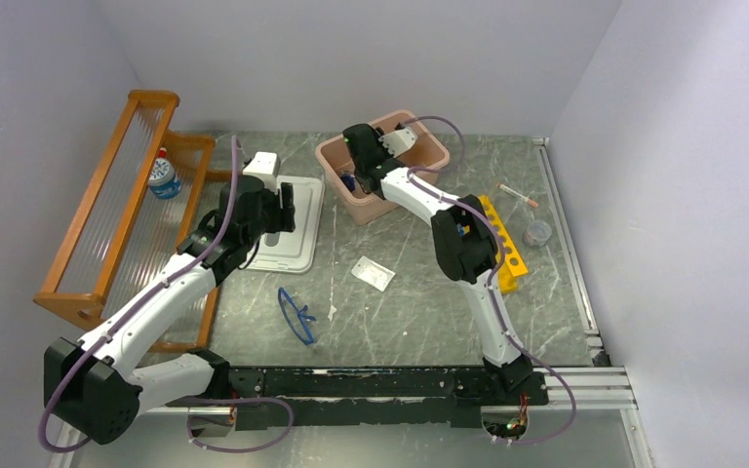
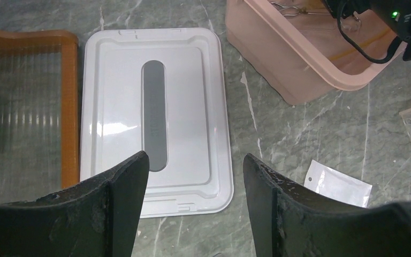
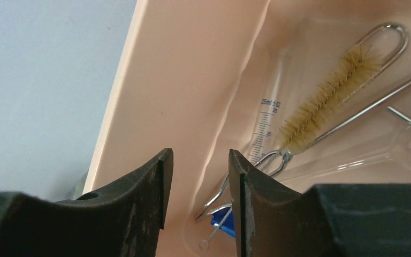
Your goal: Organize the chemistry lab equipment
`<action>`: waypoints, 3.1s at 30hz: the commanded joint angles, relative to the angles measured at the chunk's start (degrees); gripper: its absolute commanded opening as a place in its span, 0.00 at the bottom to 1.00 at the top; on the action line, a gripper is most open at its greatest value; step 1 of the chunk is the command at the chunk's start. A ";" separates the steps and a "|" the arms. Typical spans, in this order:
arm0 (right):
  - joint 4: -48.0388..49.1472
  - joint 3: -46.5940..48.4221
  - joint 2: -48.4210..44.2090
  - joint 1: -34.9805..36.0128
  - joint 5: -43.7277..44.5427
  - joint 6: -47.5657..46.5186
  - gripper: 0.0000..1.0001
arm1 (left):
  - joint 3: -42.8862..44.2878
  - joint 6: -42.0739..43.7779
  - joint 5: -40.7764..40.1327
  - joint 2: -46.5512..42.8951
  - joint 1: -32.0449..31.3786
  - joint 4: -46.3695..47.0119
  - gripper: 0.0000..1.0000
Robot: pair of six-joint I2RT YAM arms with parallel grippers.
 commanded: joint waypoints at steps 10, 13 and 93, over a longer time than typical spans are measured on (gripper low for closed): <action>5.39 -8.69 -18.82 0.55 -7.99 -16.15 0.48 | 1.02 -1.49 -0.32 1.18 0.58 -0.44 0.70; 5.47 -14.35 -26.28 2.10 -11.30 -22.78 0.50 | 1.10 -2.56 -3.32 0.15 0.95 -1.16 0.70; 10.05 -47.20 -39.71 33.97 -27.16 -42.16 0.03 | -0.40 -4.96 -8.09 -8.41 6.81 -1.90 0.66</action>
